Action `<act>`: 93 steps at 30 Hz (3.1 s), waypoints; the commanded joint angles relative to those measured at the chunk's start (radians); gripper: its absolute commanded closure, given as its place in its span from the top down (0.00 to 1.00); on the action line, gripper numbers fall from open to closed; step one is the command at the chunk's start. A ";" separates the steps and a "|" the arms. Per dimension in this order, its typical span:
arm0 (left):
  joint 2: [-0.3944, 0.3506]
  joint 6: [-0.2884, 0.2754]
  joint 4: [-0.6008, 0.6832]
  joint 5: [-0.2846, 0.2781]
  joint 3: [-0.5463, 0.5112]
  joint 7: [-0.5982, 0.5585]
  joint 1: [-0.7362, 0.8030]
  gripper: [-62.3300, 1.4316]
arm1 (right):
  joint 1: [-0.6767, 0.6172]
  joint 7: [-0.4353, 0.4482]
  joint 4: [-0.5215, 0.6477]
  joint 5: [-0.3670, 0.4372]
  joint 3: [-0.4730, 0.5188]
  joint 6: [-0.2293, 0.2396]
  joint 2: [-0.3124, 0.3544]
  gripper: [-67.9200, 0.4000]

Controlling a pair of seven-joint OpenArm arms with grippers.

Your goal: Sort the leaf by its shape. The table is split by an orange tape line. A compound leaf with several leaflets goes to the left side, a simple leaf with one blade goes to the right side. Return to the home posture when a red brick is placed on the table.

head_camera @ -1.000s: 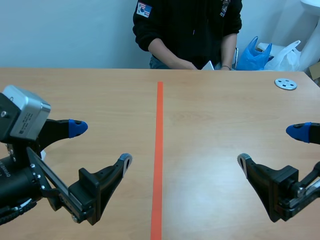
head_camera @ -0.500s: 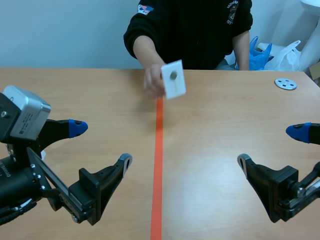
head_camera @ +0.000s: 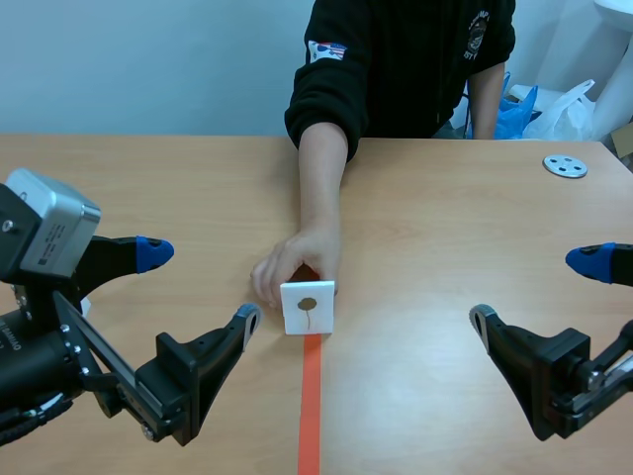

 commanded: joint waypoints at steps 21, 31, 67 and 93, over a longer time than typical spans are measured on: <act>0.003 -0.033 -0.043 -0.006 0.005 0.000 -0.009 1.00 | 0.009 0.007 0.004 0.007 0.011 0.000 0.000 1.00; 0.011 -0.056 -0.233 0.029 0.042 -0.071 -0.111 1.00 | 0.009 0.008 0.004 0.006 0.011 0.000 0.000 1.00; 0.086 0.000 -0.911 0.198 0.474 -0.392 -0.675 1.00 | 0.009 0.007 0.004 0.003 0.011 -0.004 0.000 1.00; 0.188 0.059 -1.041 0.190 0.655 -0.457 -0.810 0.91 | 0.009 -0.006 0.004 0.003 0.011 -0.004 -0.048 1.00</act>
